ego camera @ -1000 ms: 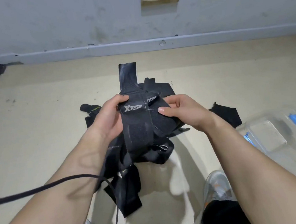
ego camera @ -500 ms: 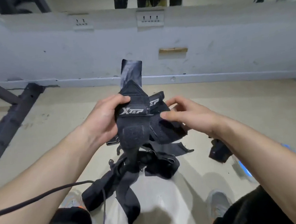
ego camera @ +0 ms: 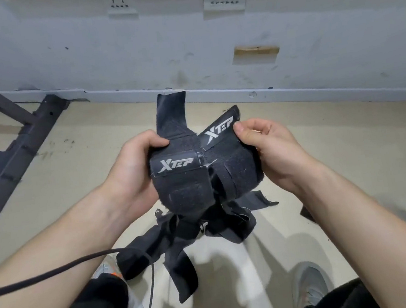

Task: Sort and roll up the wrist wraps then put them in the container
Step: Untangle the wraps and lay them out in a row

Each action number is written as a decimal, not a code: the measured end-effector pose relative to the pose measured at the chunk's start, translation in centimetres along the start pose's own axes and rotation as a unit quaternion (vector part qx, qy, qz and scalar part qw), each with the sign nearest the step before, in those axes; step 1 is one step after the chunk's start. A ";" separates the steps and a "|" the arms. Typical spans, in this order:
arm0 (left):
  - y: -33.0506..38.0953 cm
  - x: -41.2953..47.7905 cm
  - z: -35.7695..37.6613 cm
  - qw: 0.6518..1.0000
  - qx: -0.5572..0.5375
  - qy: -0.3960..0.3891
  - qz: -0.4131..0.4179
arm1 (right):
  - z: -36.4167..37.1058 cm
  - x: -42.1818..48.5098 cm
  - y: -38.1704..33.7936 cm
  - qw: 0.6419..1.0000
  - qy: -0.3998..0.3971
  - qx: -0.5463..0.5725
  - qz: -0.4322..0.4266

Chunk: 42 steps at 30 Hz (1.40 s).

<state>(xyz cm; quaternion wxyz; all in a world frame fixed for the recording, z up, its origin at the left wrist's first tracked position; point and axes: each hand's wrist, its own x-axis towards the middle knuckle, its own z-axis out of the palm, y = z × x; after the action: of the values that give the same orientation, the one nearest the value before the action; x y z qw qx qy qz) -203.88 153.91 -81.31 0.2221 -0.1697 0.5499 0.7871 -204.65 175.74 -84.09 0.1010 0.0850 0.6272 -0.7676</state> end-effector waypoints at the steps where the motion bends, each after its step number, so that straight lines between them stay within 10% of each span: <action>1: 0.2 0.0 -0.5 1.000 0.018 0.015 -0.002 | -0.2 0.3 0.0 1.000 -0.005 0.016 0.008; 7: 0.1 1.6 -3.6 0.944 0.295 0.137 0.053 | -1.2 1.2 0.7 0.997 -0.066 0.036 0.018; 15: -1.6 1.3 -2.7 0.899 0.429 0.041 0.083 | -0.7 1.8 0.7 0.993 -0.102 0.058 0.032; 28: -2.7 0.8 0.1 0.988 0.060 -0.052 -0.134 | 0.2 1.5 1.4 0.981 -0.186 -0.045 -0.008; 42: -4.1 1.7 0.1 0.962 0.226 0.102 0.113 | 0.4 0.6 1.4 0.979 -0.145 -0.142 -0.028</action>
<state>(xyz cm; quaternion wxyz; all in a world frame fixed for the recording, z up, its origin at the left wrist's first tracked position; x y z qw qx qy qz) -203.07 155.47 -85.38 0.1074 -0.1312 0.7485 0.6411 -204.80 175.04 -85.52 0.1805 -0.0600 0.7109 -0.6770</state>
